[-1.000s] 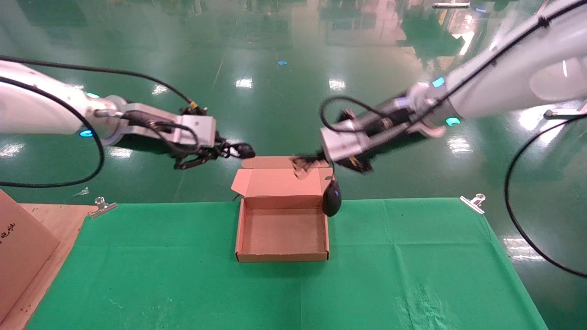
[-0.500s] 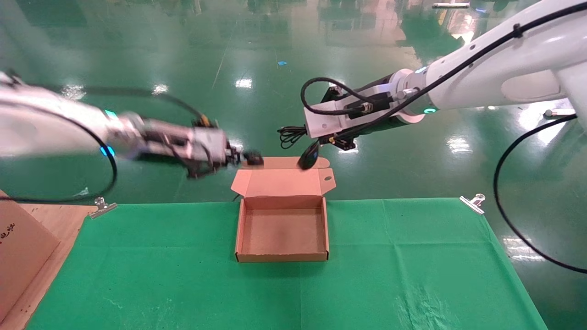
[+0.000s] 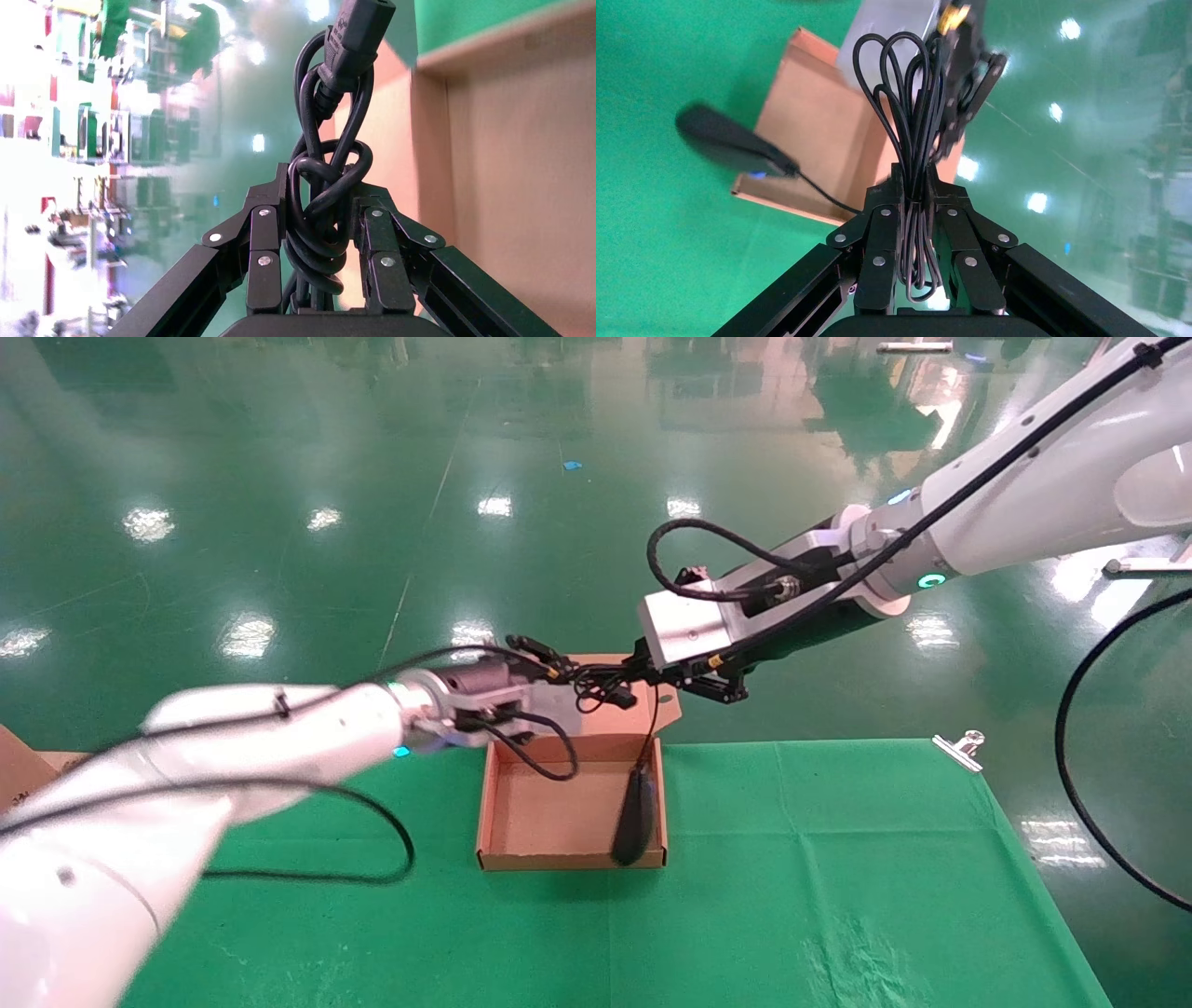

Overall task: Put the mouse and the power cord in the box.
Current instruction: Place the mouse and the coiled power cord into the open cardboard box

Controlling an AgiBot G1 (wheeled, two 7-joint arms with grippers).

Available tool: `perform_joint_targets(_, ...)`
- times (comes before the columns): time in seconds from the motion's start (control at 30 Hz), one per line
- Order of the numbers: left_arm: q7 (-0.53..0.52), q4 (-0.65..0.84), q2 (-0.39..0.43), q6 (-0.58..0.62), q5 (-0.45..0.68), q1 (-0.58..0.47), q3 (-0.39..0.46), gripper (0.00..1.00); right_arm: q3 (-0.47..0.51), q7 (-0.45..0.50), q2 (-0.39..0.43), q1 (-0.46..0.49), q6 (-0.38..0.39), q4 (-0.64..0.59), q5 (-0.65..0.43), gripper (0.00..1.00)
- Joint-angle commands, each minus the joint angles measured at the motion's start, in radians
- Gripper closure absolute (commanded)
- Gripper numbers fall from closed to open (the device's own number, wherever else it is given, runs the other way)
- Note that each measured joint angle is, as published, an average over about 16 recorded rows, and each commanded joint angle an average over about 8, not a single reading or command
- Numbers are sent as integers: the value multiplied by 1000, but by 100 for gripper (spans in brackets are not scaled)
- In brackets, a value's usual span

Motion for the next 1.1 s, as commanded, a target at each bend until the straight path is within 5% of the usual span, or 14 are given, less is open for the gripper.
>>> perform_joint_targets(0.03, -50, -60, 1, -37, -31, 46, 32, 100, 1, -14, 2, 2, -17, -16, 10, 100)
perform_joint_targets(0.1, -93, -85, 0, -48, -45, 66, 83, 86, 1, -24, 3, 0, -26, -25, 15, 100)
perform_joint_targets(0.33, -181, -125, -3, -92, -73, 77, 235, 2, -1, -56, 5, -11, -34, -57, 26, 100)
perform_joint_targets(1.1, -248, -142, -14, -155, -225, 31, 449, 0, -19, -76, -8, -44, -40, -69, 46, 100)
